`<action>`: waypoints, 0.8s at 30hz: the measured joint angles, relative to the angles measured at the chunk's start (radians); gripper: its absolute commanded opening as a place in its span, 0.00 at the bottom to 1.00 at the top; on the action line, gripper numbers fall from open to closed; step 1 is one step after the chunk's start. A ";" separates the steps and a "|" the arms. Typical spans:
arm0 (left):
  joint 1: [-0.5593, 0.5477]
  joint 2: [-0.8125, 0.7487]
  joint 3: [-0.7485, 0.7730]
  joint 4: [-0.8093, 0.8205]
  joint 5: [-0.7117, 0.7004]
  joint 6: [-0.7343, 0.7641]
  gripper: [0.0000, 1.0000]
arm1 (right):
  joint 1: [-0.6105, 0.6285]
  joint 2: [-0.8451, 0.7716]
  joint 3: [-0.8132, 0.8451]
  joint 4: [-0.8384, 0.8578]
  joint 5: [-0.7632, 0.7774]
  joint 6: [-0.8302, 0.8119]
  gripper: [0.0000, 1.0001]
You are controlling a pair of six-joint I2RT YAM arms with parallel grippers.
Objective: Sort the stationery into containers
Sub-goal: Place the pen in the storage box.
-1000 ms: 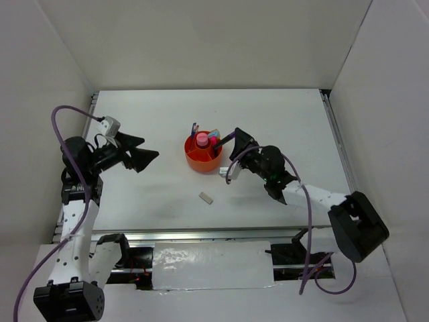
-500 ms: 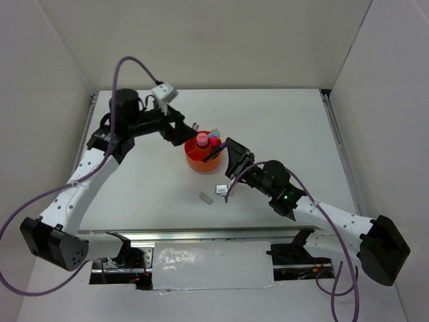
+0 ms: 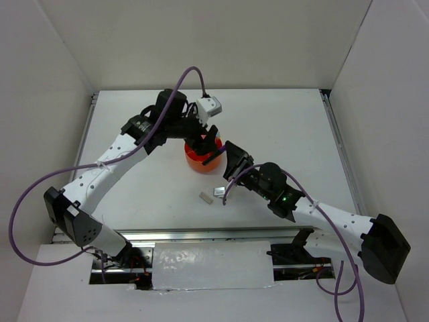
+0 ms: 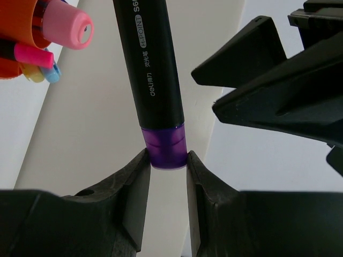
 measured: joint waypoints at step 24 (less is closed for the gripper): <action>-0.065 0.102 0.055 -0.073 -0.022 0.022 0.75 | 0.050 -0.006 0.010 -0.056 0.071 0.000 0.00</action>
